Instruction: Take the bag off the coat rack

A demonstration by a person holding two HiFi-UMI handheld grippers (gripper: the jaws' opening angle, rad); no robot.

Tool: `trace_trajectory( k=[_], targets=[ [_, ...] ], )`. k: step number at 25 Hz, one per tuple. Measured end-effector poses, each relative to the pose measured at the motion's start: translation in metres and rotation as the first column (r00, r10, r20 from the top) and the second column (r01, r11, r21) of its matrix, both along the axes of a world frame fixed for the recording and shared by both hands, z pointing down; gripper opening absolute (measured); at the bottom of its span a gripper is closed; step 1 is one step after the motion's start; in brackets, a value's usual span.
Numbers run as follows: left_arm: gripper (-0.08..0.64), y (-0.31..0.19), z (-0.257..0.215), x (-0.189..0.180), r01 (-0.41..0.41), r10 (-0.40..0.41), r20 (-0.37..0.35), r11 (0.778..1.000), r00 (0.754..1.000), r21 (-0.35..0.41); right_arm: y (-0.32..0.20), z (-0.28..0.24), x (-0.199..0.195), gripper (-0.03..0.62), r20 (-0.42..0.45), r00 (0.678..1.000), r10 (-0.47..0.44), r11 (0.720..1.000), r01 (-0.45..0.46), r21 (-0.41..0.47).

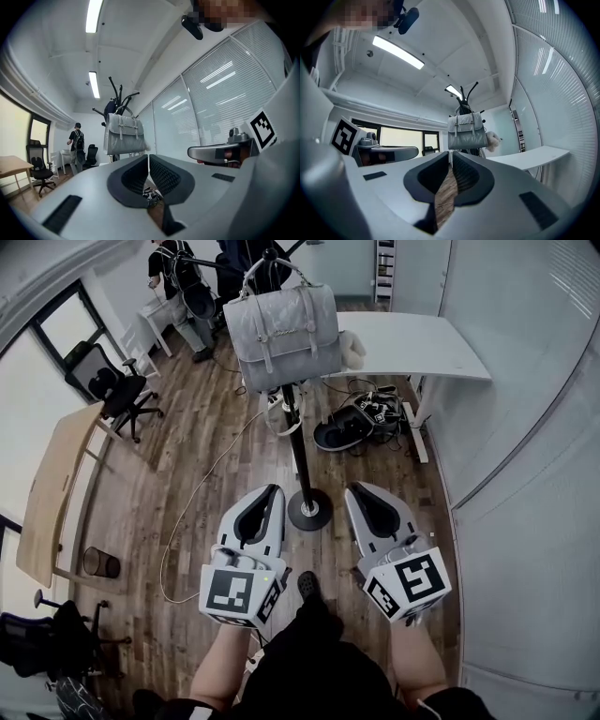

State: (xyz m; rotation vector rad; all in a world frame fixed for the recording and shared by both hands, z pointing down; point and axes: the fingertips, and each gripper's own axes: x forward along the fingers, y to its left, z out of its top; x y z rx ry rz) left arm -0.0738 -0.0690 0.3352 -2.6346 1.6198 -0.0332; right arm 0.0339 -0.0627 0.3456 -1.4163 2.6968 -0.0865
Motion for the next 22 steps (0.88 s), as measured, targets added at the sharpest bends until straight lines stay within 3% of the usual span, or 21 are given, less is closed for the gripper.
trace_trajectory(
  k=[8, 13, 16, 22],
  targets=[
    [0.023, -0.060, -0.013, -0.011, 0.033, -0.031, -0.048, 0.998, 0.998, 0.045, -0.059, -0.015, 0.002, 0.040, -0.061, 0.998, 0.016, 1.000, -0.014, 0.021],
    [0.028, -0.100, -0.024, -0.028, 0.055, -0.050, -0.064, 0.995, 0.997, 0.078, -0.102, -0.025, -0.006, 0.110, -0.086, 0.996, 0.020, 0.999, -0.017, 0.030],
    [0.115, -0.120, -0.027, -0.039, 0.044, -0.039, -0.066, 0.996, 0.997, 0.081, -0.124, -0.027, -0.014, 0.141, -0.092, 0.995, 0.028, 0.999, -0.026, 0.020],
    [0.168, -0.152, -0.032, -0.046, -0.004, 0.008, -0.039, 0.994, 0.999, 0.108, -0.162, -0.033, -0.021, 0.240, -0.100, 0.993, 0.056, 0.998, -0.054, 0.025]
  ],
)
